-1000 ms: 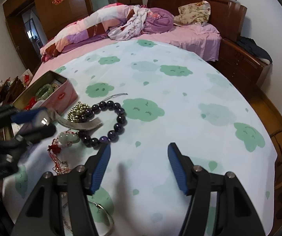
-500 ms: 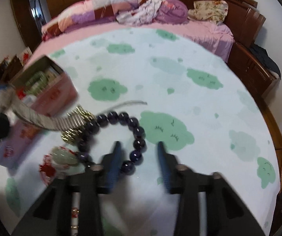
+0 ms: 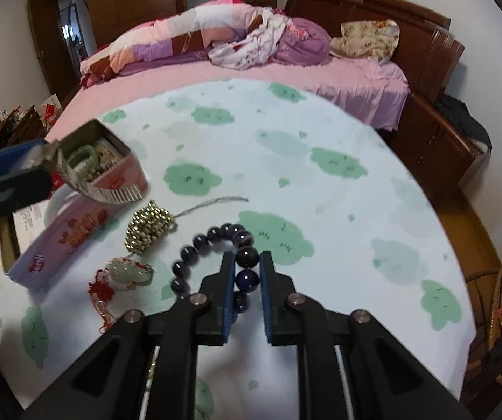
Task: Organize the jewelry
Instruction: 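Lift the watch with the left tool while the right tool grasps the dark purple beaded bracelet, then carry the watch over the tin with the left tool while the right tool carries the bracelet over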
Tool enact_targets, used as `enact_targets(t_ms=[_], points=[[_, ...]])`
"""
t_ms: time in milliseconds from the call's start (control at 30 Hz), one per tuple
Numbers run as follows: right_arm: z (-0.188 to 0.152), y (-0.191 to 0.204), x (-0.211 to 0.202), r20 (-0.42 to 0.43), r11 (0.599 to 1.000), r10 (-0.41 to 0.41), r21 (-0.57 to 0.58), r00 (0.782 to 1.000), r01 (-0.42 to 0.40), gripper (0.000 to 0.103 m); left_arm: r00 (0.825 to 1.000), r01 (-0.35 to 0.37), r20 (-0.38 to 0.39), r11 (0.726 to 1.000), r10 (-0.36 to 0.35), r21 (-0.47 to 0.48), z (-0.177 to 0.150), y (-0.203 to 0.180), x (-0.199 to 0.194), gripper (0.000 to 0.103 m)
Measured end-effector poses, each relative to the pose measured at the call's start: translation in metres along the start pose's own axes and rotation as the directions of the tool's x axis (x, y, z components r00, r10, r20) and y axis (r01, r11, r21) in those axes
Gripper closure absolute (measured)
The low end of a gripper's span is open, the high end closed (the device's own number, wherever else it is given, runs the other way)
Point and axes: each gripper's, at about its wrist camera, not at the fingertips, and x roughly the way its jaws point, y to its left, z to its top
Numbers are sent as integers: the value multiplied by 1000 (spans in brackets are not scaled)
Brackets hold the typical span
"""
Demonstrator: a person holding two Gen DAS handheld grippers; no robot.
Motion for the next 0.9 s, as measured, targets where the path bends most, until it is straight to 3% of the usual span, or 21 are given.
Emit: enact_targets(t_ms=[367,900], points=[[18,15,-27,65,999,-12,-52,998,15,87,999,-16,42,1000,17,-9,8,8,-19,67],[43,57,-53,144,990,20,-138,989,0,87,992,-93,79,993,99,-72,5,53,-50,67]])
